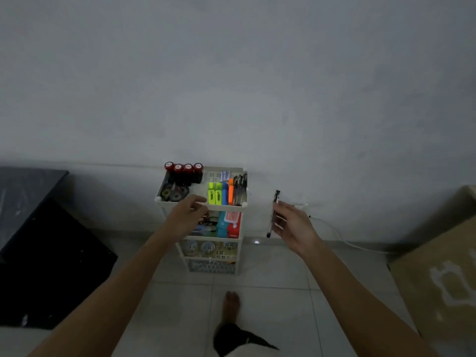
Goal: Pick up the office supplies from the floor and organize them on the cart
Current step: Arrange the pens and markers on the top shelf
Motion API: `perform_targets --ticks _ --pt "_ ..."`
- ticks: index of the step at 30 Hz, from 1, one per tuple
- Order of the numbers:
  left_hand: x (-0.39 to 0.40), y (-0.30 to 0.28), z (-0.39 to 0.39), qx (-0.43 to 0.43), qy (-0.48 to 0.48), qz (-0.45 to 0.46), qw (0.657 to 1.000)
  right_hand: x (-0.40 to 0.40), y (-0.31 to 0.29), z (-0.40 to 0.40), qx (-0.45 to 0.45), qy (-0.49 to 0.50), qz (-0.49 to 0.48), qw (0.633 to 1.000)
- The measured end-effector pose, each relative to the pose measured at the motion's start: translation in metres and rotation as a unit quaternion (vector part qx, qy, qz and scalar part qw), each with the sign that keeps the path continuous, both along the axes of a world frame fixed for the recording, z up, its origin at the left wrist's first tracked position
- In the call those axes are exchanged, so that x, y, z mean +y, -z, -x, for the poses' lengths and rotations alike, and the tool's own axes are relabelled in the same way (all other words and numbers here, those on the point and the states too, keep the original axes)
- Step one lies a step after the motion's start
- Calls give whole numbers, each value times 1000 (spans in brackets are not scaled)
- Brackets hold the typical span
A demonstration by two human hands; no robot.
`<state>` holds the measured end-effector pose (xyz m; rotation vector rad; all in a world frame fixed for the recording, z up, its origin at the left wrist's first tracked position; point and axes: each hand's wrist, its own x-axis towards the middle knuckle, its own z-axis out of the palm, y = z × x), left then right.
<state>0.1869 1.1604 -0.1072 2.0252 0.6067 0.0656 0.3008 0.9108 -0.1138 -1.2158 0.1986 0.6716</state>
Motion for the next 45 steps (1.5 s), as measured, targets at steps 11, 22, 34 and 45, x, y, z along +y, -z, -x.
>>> perform_targets --ticks 11,22,34,45 --pt "139 35 -45 115 -116 -65 984 129 47 -119 -158 -151 305 927" --pt "200 56 -65 313 -12 -195 929 183 75 -153 -271 -207 529 778" --pt "226 78 -81 298 87 -208 928 192 86 -152 -325 -203 546 745" --pt "222 77 -68 253 96 -265 925 191 84 -139 -332 -198 542 747"
